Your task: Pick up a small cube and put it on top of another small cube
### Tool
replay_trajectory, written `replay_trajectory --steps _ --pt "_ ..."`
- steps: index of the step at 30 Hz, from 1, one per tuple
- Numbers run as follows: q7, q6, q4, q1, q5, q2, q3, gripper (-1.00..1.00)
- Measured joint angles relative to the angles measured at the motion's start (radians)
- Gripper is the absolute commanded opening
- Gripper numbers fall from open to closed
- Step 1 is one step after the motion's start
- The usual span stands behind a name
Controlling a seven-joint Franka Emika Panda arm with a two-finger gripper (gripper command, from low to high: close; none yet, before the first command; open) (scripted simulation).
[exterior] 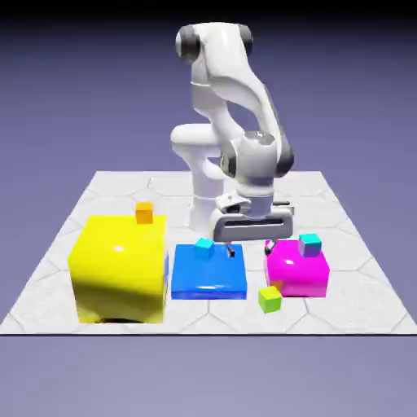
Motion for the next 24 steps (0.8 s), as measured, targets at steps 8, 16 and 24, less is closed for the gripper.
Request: replay_trajectory --steps 8,16,24 --pt "0.064 -0.262 0.205 -0.021 -0.056 0.290 0.116 0.00" --pt "0.121 -0.208 0.223 -0.007 -0.132 0.495 0.114 -1.00" --pt "0.032 -0.360 0.198 -0.007 -0.072 0.302 0.104 -1.00"
